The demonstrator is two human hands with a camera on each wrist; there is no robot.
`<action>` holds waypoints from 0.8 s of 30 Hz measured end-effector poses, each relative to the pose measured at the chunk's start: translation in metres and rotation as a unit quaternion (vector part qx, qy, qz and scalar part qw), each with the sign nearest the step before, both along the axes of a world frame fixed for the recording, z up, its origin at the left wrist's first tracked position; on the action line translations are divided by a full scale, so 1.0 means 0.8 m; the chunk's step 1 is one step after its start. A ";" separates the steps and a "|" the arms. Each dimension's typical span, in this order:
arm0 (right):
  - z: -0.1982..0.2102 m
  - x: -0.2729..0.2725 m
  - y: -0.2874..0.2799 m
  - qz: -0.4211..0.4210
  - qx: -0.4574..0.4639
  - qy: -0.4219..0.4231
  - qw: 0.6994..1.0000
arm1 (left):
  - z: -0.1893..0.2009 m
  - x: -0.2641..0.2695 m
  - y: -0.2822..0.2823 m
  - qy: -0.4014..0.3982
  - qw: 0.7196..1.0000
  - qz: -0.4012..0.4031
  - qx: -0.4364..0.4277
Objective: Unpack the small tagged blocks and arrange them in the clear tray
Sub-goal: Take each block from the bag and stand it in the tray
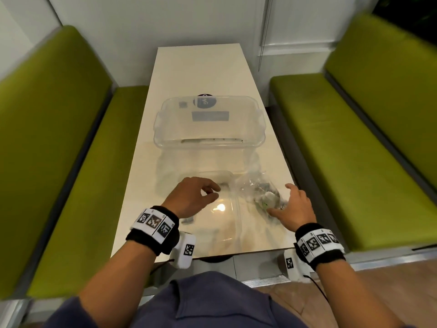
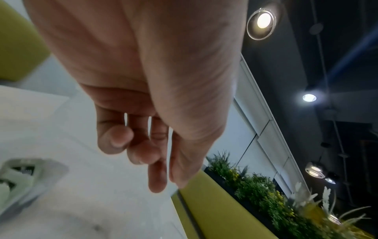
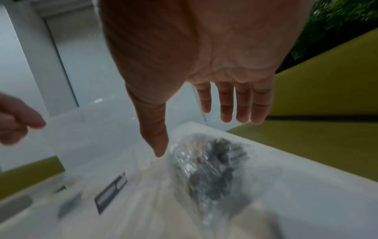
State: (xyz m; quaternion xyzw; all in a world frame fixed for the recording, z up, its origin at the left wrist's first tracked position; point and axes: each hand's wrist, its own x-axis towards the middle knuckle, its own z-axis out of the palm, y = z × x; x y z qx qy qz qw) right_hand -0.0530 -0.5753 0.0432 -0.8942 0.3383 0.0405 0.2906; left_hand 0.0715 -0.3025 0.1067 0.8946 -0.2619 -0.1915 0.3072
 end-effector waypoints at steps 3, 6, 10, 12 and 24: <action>-0.020 0.015 0.002 0.023 -0.008 0.052 0.998 | -0.008 -0.018 -0.027 0.017 1.000 -0.008 -0.012; -0.034 0.034 0.007 0.036 -0.028 0.086 0.995 | -0.016 -0.034 -0.054 0.023 0.999 -0.018 -0.014; -0.050 0.047 0.007 0.033 -0.039 0.103 0.993 | -0.022 -0.048 -0.076 0.047 0.998 -0.012 -0.028; -0.051 0.045 0.004 0.035 -0.027 0.086 0.995 | -0.022 -0.051 -0.082 0.053 0.998 -0.012 -0.035; -0.022 -0.022 0.007 0.119 0.014 -0.242 0.963 | 0.024 -0.047 -0.081 0.024 0.996 0.012 -0.082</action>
